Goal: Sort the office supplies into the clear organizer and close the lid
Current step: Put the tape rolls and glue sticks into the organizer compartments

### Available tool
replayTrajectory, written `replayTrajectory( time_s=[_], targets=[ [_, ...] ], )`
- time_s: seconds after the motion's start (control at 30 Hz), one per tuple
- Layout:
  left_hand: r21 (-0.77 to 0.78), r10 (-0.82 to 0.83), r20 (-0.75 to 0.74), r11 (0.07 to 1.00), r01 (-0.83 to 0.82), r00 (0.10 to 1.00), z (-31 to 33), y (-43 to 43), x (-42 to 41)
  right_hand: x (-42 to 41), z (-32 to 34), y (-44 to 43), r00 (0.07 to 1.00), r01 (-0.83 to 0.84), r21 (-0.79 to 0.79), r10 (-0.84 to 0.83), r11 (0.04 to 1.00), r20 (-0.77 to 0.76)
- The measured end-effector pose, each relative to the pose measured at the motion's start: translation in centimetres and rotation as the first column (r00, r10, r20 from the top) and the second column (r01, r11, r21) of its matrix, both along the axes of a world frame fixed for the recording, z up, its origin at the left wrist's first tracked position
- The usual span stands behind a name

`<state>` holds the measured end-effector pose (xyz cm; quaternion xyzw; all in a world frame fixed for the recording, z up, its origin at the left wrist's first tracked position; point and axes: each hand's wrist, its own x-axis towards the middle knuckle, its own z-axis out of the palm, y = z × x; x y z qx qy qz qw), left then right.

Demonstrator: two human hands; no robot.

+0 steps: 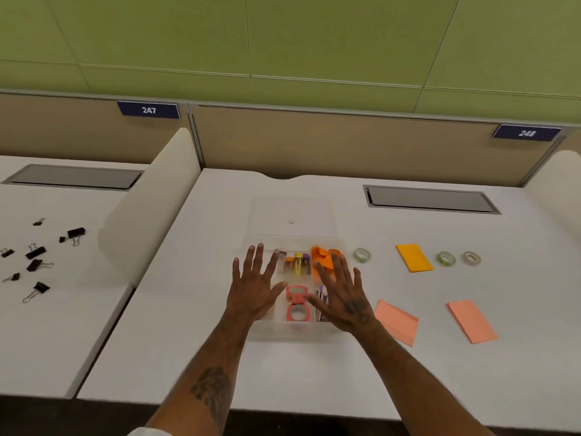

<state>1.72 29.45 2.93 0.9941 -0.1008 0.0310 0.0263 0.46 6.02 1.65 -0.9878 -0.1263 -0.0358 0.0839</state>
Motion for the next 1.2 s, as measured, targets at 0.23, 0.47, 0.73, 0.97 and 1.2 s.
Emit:
replayTrajectory(
  time_s=[0.23,0.47,0.73,0.97,1.2],
  targets=[
    [0.007,-0.102,0.006,0.995,0.102,0.995,0.5,-5.9,1.5,-0.3,-0.7,-5.9,0.989,0.147,-0.012,-0.147,0.989,0.014],
    [0.015,-0.152,-0.044,0.988,0.153,0.987,-0.1,-14.4,4.0,0.1,-1.3,-14.0,0.974,0.228,-0.041,-0.227,0.973,0.027],
    [-0.030,-0.181,-0.069,0.983,0.179,0.981,-1.2,-26.1,6.5,1.5,-2.0,-25.5,0.968,0.249,-0.050,-0.249,0.967,0.009],
    [-0.029,-0.191,-0.090,0.982,0.189,0.977,-2.5,-34.0,7.4,2.4,-3.6,-33.4,0.967,0.250,-0.055,-0.252,0.967,-0.026],
    [-0.019,-0.259,-0.114,0.966,0.259,0.959,-3.9,-39.7,9.9,4.2,-4.6,-38.6,0.946,0.319,-0.051,-0.321,0.947,-0.043]
  ],
)
